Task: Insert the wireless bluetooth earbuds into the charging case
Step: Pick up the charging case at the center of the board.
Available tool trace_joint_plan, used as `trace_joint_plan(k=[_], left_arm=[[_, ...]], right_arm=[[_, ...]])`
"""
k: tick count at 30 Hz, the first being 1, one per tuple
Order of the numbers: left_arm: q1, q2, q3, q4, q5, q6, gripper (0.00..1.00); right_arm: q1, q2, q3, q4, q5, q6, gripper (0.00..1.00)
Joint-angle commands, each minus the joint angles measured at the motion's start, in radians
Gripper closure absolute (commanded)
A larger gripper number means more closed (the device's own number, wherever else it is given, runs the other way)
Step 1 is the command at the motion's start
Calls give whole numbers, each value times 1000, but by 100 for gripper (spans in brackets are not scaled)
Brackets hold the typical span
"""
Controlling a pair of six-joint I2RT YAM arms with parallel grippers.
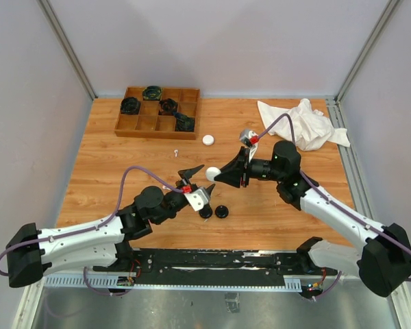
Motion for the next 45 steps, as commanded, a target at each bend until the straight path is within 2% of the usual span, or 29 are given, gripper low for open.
trace_joint_plan(k=[1, 4, 9, 16, 24, 29, 38, 45], left_arm=[[-10, -72, -11, 5, 37, -36, 28], [-10, -92, 29, -94, 76, -87, 26], [-10, -110, 124, -231, 138, -189, 25], [-6, -126, 192, -283, 246, -305, 25], [147, -108, 205, -235, 474, -468, 28], [191, -73, 194, -184, 558, -528, 30], [253, -21, 177, -68, 617, -622, 32], [294, 7, 179, -48, 656, -660, 34]], right_arm=[[7, -73, 11, -29, 25, -134, 99], [6, -114, 10, -60, 74, -191, 99], [7, -157, 6, -55, 65, -265, 99], [6, -191, -66, 61, 30, -317, 99], [7, -253, -173, 203, 20, -294, 99], [6, -270, -221, 317, 1, -252, 99], [6, -295, -257, 379, -6, -237, 99], [7, -306, -266, 413, -22, -219, 99]])
